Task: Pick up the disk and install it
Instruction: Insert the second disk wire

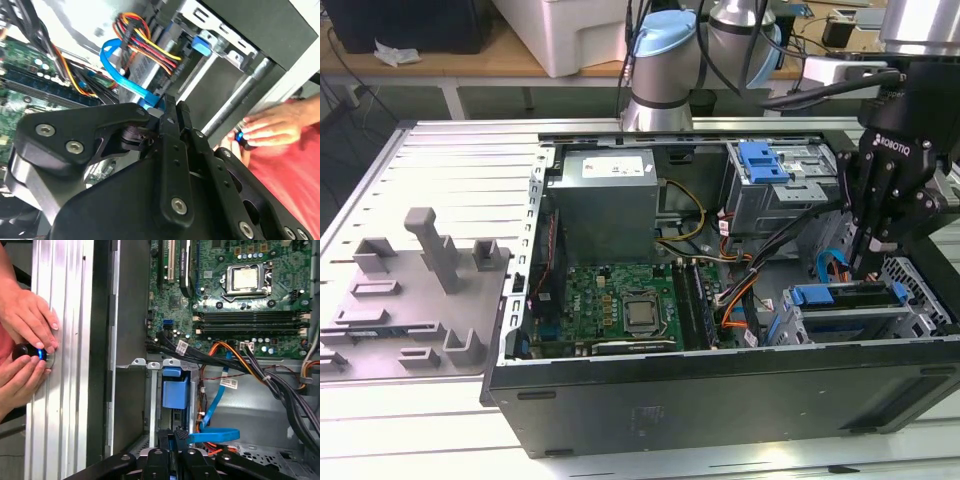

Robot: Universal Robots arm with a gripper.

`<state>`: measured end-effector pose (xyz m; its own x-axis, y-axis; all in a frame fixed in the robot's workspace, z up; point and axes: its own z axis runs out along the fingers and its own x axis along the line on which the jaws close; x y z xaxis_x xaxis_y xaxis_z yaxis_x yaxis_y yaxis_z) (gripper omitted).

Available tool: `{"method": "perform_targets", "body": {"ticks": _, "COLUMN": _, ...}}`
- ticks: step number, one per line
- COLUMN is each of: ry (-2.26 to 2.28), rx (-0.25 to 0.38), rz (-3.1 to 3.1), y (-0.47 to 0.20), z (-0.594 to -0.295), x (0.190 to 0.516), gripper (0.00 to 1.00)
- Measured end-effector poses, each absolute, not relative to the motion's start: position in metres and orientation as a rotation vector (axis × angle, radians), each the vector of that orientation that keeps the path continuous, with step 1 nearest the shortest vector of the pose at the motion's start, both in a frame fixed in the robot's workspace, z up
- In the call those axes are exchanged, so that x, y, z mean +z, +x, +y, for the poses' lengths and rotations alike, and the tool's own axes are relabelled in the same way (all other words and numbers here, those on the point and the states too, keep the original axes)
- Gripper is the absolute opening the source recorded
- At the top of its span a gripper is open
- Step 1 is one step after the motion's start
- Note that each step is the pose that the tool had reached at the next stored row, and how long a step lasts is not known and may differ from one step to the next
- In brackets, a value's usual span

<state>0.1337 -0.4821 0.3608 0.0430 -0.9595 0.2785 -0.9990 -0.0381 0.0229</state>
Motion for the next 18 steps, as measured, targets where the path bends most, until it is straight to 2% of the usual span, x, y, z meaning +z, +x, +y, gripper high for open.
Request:
{"method": "perform_targets", "body": {"ticks": 2, "ry": 2.135, "rx": 0.226, "rz": -2.048, "y": 0.136, "z": -0.484, "x": 0.361, "gripper": 0.16}}
{"method": "perform_targets", "body": {"ticks": 10, "ry": 2.167, "rx": 0.171, "rz": -2.078, "y": 0.139, "z": -0.498, "x": 0.361, "gripper": 0.16}}
{"method": "perform_targets", "body": {"ticks": 18, "ry": 2.172, "rx": 0.162, "rz": -2.083, "y": 0.139, "z": -0.499, "x": 0.361, "gripper": 0.16}}
